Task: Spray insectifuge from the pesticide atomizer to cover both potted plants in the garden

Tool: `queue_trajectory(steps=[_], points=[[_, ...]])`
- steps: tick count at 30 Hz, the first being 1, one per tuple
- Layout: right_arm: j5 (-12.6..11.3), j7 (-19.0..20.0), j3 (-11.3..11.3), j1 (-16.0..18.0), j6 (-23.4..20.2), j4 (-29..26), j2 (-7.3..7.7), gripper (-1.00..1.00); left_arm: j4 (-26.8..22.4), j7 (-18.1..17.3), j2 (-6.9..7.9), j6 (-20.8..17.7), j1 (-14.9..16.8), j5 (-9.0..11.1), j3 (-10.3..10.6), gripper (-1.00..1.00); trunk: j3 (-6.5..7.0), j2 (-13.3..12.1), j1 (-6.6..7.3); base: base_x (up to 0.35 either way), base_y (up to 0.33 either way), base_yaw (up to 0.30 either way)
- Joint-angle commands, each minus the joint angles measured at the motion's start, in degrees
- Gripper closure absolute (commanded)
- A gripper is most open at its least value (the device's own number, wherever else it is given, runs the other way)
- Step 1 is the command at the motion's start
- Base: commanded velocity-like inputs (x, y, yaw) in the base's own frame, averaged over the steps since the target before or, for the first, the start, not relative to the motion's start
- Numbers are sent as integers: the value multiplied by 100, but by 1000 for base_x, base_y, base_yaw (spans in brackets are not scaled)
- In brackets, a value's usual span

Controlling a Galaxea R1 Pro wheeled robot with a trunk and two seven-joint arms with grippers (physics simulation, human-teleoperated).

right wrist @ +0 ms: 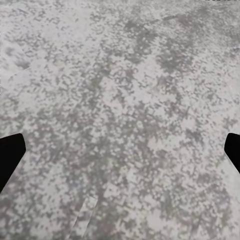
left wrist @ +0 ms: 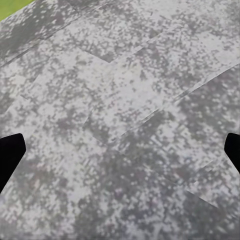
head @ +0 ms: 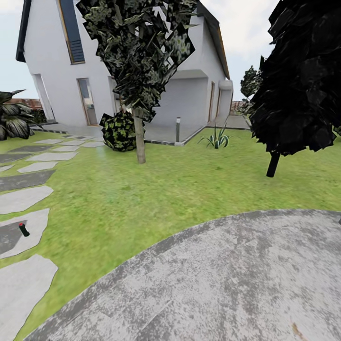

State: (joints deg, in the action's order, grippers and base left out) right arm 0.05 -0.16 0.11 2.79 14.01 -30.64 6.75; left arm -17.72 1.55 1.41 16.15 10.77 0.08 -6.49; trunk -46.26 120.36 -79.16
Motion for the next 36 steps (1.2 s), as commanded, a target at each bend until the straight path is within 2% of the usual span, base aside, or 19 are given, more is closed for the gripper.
queue_trajectory(steps=[1, 13, 36], points=[[2, 3, 4, 3, 20, 4, 1, -100, 5, 12, 0, 20, 4, 0, -1, -100, -6, 2, 1, 0, 0, 24], [4, 6, 8, 1, 102, 5, 2, -100, 5, 8, 0, 20, 4, -17, 7, -100, -6, 2, 1, 0, 0, 22], [5, 4, 16, 3, 102, 5, 2, -100, 5, -6, 7, 29, 4, -22, 6, -100, -6, 2, 1, 0, 0, 271]])
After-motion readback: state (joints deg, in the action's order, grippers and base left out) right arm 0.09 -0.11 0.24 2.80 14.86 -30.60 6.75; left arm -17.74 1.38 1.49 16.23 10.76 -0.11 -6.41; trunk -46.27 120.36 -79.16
